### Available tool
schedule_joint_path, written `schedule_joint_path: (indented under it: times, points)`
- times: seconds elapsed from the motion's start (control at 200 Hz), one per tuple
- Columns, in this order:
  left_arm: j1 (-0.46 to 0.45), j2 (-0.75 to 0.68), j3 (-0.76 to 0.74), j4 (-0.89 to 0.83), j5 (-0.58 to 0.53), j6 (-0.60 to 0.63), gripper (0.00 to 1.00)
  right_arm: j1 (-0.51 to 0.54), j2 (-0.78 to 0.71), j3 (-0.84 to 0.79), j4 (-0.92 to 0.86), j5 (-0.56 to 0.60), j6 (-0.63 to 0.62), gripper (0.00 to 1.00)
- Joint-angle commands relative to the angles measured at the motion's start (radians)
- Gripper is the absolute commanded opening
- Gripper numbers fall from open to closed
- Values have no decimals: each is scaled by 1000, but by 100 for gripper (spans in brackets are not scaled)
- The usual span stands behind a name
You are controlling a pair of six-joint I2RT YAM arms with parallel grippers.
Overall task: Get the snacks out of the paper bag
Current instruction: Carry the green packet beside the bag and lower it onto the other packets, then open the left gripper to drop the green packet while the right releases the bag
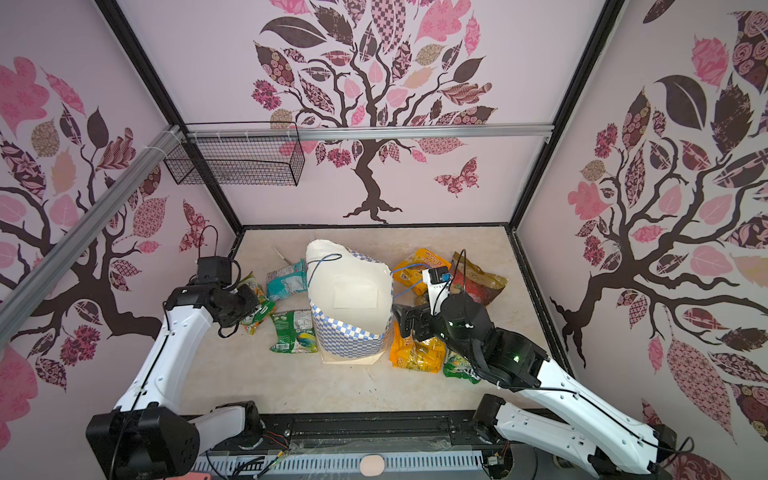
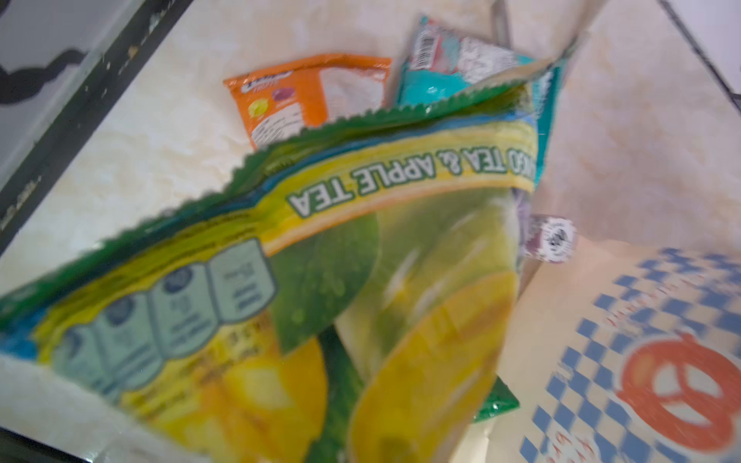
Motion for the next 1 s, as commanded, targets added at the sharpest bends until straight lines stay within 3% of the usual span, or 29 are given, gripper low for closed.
schedule_joint_path:
  times: [0.0, 0.125, 0.295, 0.53, 0.81, 0.995]
  points:
    - [6, 18, -54, 41, -85, -106, 0, -4, -27, -13, -32, 29, -12, 100]
    - [5, -17, -163, 109, -156, -160, 6, -2, -40, -19, -42, 36, -16, 100]
    - [5, -20, -283, 205, -84, -219, 12, -2, -28, -15, -34, 37, -32, 100]
    - [6, -12, -257, 200, -36, -220, 33, -2, -15, -3, -30, 41, -46, 100]
    - [-2, -184, -199, 143, -56, -225, 60, -3, -18, -5, -15, 62, -46, 100]
    - [-51, -296, -110, 83, -110, -215, 63, -2, -14, -6, 11, 71, -51, 100]
